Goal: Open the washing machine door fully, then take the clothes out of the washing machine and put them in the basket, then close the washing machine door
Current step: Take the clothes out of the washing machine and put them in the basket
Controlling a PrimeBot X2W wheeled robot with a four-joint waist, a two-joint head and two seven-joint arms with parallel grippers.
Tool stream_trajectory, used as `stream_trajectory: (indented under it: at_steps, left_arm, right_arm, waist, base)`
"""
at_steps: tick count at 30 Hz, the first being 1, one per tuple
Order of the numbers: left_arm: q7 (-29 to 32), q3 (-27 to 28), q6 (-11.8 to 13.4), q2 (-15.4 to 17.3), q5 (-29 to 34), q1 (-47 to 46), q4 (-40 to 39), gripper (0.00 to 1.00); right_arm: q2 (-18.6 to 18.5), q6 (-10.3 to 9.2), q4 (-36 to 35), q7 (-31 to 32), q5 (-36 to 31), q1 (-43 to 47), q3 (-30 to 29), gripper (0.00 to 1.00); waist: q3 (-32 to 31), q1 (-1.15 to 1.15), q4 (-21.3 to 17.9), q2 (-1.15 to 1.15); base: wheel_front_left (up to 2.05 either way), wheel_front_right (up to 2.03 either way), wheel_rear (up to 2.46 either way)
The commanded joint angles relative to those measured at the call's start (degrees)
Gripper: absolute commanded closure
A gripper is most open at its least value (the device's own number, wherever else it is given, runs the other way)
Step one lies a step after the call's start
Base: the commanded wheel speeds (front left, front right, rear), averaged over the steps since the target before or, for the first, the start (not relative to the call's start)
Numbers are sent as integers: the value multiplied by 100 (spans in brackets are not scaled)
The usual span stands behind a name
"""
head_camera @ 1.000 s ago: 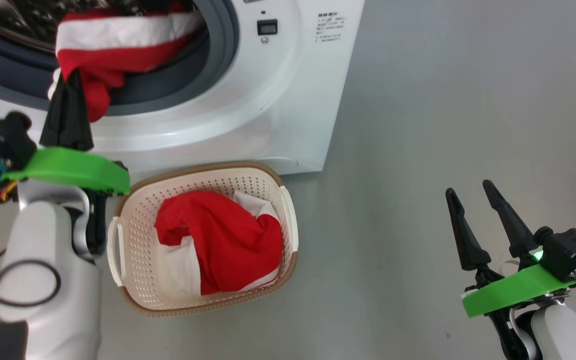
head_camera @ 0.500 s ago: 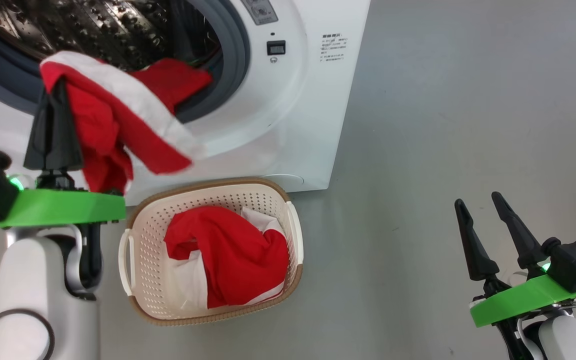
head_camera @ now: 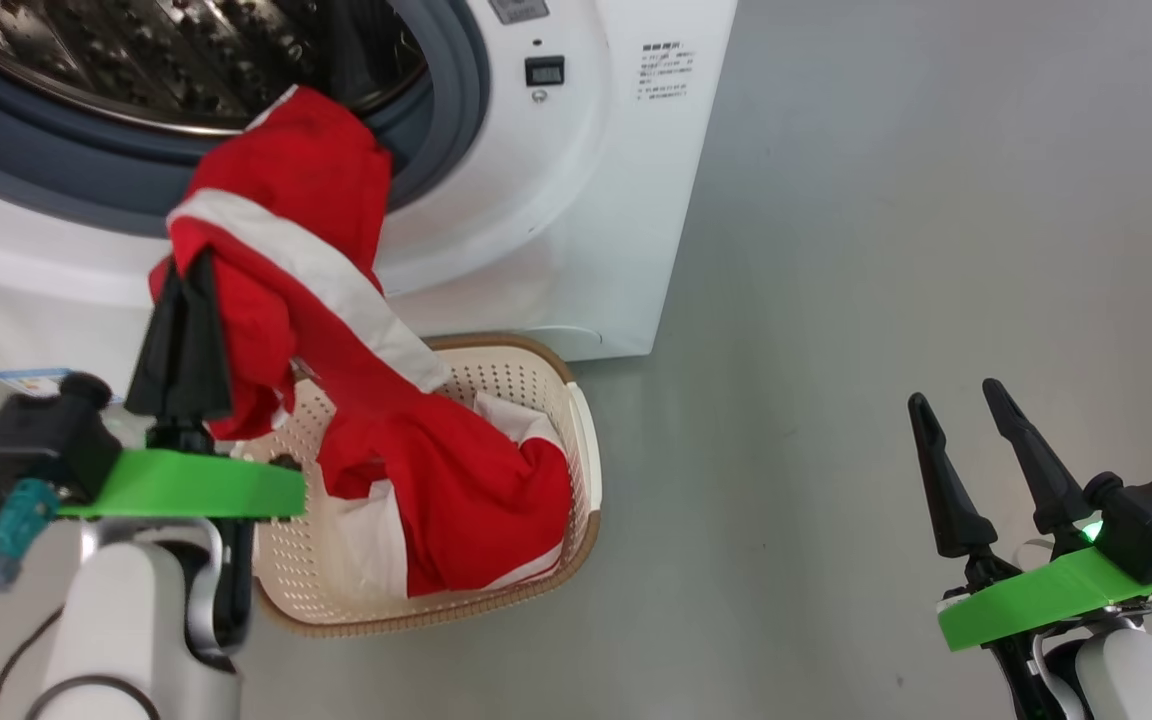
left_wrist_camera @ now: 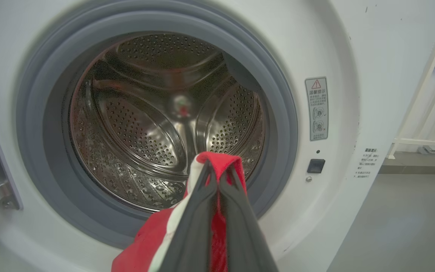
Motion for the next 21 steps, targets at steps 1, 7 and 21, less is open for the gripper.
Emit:
stream_trajectory:
  at_steps: [1,7,21]
  left_arm:
    - [-28,126,64,121,-50,83,-55,100]
    - [-28,-66,133,120,-86,153,598,100]
    - [-28,-346,56,120,85,-447,2519,100]
  right_arm:
    - [-36,28,-159,-37,-56,-22,110,0]
    - [17,28,-211,-37,-77,-168,105,0]
    - [158,28,-306,-37,-109,-538,109,0]
  waist:
    - [134,0,-16,0]
    - [515,0,-40,0]
    - [1348,0,-205,0]
  base:
    - [0,0,0]
    - [0,0,0]
    - [0,0,0]
